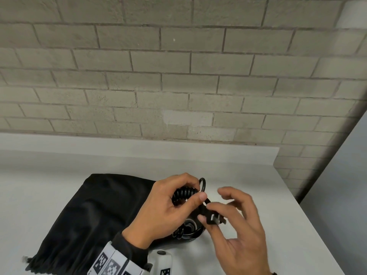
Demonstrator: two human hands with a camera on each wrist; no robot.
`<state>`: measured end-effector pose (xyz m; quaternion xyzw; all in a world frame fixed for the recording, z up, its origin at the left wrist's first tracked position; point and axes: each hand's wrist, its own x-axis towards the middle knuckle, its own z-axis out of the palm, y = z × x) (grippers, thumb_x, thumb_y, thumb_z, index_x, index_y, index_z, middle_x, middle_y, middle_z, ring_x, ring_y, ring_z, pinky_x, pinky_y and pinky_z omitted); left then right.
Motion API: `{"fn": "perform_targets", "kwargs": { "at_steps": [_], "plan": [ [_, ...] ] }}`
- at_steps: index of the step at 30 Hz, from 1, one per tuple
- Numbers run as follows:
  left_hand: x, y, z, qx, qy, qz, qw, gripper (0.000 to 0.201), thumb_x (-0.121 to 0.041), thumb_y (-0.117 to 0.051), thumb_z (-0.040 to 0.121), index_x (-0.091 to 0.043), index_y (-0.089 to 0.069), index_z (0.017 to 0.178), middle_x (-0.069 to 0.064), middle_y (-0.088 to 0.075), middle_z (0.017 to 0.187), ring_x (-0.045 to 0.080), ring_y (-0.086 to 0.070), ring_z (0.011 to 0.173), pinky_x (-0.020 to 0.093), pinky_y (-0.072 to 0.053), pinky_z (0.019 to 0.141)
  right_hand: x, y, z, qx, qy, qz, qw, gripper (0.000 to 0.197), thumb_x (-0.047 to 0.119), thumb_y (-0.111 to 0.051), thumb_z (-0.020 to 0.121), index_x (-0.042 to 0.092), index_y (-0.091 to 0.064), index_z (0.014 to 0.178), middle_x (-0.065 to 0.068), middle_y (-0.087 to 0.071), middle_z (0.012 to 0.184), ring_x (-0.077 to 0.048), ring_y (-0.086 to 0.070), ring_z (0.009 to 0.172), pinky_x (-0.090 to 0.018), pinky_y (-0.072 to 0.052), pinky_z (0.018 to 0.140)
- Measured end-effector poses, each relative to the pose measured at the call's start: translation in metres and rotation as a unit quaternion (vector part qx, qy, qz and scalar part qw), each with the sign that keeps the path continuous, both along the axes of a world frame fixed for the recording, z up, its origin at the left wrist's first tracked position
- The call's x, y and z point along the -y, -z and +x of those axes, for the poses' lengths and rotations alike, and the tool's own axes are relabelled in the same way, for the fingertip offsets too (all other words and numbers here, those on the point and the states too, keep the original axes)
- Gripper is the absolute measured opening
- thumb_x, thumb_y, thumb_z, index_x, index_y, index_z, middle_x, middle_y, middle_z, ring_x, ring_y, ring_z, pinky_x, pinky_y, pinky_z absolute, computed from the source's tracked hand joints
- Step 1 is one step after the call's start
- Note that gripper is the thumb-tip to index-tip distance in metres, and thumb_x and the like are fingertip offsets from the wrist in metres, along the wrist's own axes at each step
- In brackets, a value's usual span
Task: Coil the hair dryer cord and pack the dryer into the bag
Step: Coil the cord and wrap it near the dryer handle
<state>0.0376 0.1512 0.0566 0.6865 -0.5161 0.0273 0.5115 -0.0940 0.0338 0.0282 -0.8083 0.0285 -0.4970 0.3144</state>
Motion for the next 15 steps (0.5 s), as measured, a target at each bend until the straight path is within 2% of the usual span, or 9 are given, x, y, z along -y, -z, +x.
{"fn": "perform_targets", "kwargs": {
  "at_steps": [3,5,7,9,12,15],
  "plan": [
    [0.000,0.001,-0.001,-0.016,0.011,-0.004,1.000,0.015,-0.039,-0.065,0.091,-0.024,-0.066,0.093,-0.011,-0.066,0.093,0.011,-0.065,0.079,0.025,-0.053,0.065,-0.001,-0.014,-0.004,-0.001,-0.066,0.095,0.993,0.017,0.028,-0.074,0.079,0.032,-0.066,0.093,0.010,-0.069,0.098,-0.013,-0.066,0.093,-0.014,-0.047,0.080],
    [-0.001,0.000,-0.002,-0.055,0.027,-0.007,0.998,0.013,-0.037,-0.066,0.092,-0.025,-0.066,0.095,-0.009,-0.069,0.100,0.014,-0.069,0.079,0.036,-0.059,0.059,0.002,-0.020,-0.004,0.004,-0.113,0.189,0.975,0.019,0.023,-0.080,0.078,0.031,-0.068,0.091,0.006,-0.073,0.088,-0.016,-0.070,0.086,-0.018,-0.052,0.078],
    [-0.001,-0.001,-0.005,-0.090,0.037,-0.003,0.995,0.014,-0.035,-0.067,0.091,-0.022,-0.067,0.096,-0.005,-0.071,0.097,0.020,-0.071,0.074,0.044,-0.059,0.056,0.006,-0.028,-0.003,0.014,-0.155,0.261,0.953,0.017,0.028,-0.078,0.076,0.029,-0.069,0.089,0.000,-0.074,0.086,-0.020,-0.072,0.082,-0.024,-0.057,0.078],
    [-0.001,-0.003,-0.007,-0.124,0.045,-0.002,0.991,0.013,-0.033,-0.069,0.090,-0.021,-0.067,0.095,-0.005,-0.071,0.083,0.019,-0.069,0.061,0.047,-0.059,0.055,0.013,-0.038,-0.001,0.016,-0.177,0.287,0.941,0.019,0.031,-0.077,0.076,0.021,-0.069,0.090,-0.007,-0.074,0.086,-0.025,-0.073,0.078,-0.027,-0.058,0.074],
    [-0.001,-0.006,-0.007,-0.148,0.048,0.008,0.988,0.013,-0.031,-0.070,0.089,-0.020,-0.064,0.092,-0.013,-0.067,0.069,0.019,-0.061,0.049,0.050,-0.057,0.055,0.026,-0.052,0.001,0.015,-0.198,0.302,0.932,0.018,0.009,-0.070,0.074,0.001,-0.065,0.089,-0.013,-0.072,0.080,-0.023,-0.072,0.068,-0.022,-0.056,0.066],
    [-0.002,-0.009,-0.006,-0.171,0.048,0.015,0.984,0.017,-0.036,-0.071,0.086,-0.027,-0.065,0.099,-0.011,-0.070,0.080,0.016,-0.060,0.054,0.049,-0.058,0.053,0.034,-0.062,0.006,0.015,-0.209,0.312,0.927,0.020,0.010,-0.069,0.074,-0.003,-0.063,0.089,-0.013,-0.072,0.079,-0.022,-0.070,0.063,-0.023,-0.056,0.065]
  ]
}}
